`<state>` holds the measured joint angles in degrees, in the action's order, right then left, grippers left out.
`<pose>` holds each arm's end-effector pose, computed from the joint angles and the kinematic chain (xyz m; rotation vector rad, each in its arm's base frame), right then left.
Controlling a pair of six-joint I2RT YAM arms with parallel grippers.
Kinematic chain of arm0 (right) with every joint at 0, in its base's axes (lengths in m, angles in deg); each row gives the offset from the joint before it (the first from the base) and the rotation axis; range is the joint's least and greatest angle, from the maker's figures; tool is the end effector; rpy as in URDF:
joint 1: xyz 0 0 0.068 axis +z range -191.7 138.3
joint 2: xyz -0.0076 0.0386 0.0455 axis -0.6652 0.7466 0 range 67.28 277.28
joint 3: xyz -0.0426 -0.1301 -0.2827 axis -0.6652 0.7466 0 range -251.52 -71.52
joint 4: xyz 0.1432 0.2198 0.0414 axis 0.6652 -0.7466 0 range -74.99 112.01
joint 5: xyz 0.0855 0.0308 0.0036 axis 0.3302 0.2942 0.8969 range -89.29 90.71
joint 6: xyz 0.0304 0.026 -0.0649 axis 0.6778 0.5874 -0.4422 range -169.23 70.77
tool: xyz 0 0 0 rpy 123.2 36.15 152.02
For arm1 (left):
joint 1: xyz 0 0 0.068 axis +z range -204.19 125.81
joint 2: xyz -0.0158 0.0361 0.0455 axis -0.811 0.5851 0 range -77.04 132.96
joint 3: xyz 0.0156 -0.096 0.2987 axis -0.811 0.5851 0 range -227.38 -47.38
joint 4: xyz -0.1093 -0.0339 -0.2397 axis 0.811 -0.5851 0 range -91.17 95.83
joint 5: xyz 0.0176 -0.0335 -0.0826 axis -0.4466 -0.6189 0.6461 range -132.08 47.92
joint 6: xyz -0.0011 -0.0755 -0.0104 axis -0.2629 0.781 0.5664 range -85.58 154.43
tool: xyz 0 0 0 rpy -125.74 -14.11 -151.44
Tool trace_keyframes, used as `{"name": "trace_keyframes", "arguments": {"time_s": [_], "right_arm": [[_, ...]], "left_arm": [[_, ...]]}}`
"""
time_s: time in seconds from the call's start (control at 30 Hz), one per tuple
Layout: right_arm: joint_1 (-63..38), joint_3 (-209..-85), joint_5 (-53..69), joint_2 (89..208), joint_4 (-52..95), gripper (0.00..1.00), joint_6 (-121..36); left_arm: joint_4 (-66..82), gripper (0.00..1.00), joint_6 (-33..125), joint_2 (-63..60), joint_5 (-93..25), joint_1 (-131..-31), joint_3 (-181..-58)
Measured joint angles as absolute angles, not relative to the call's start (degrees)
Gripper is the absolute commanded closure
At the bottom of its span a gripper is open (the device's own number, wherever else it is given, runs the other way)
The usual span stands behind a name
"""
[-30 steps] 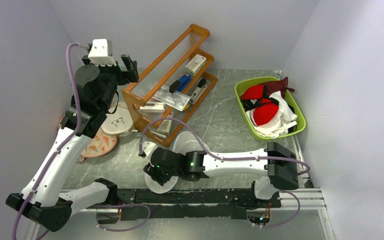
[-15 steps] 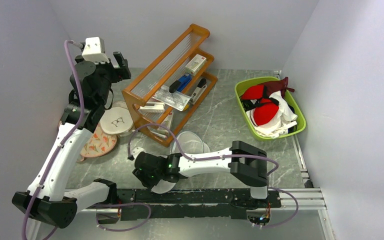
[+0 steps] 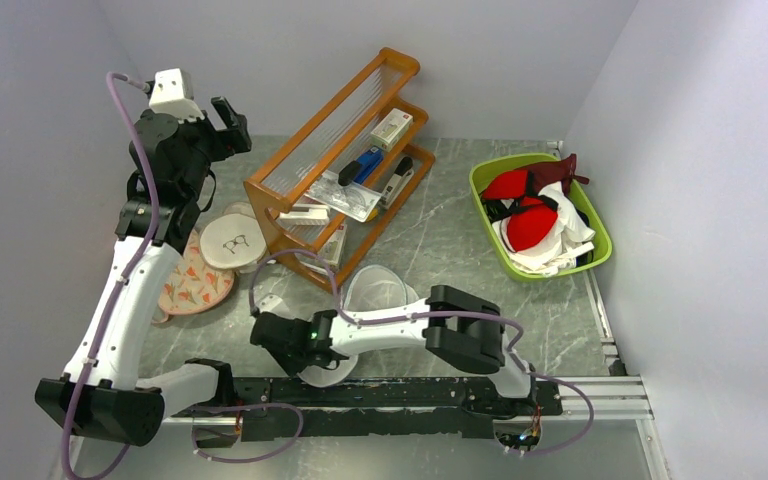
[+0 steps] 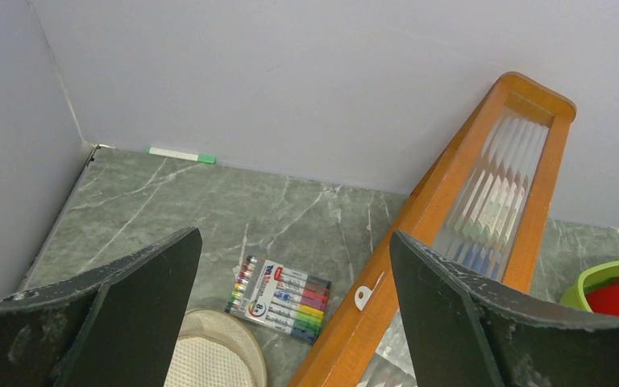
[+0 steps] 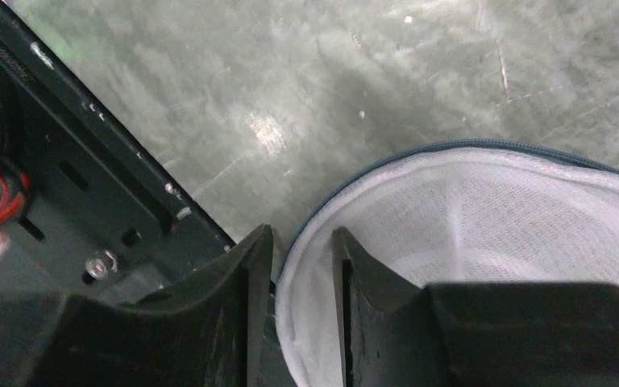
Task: Unzip the laundry bag and remove the bra
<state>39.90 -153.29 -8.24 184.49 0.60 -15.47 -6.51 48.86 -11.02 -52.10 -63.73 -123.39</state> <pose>0.0791 0.4669 0.1750 -1.0179 2.4467 0.5557 0.2663 -0.0333 0.4903 -0.2039 1.6012 -0.1827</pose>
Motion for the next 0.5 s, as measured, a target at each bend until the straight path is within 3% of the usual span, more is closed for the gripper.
{"name": "trace_keyframes", "arguments": {"time_s": [0.23,0.5], "right_arm": [[42.07,-160.72,-13.92,189.62,-6.17,0.67,-12.41],[44.73,-168.18,-23.43,194.00,-14.61,0.99,-8.96]], "left_arm": [[-6.49,0.03,49.28,-10.94,-51.14,-63.38,-123.41],[-6.49,0.03,49.32,-10.94,-50.95,-63.16,-123.41]]}}
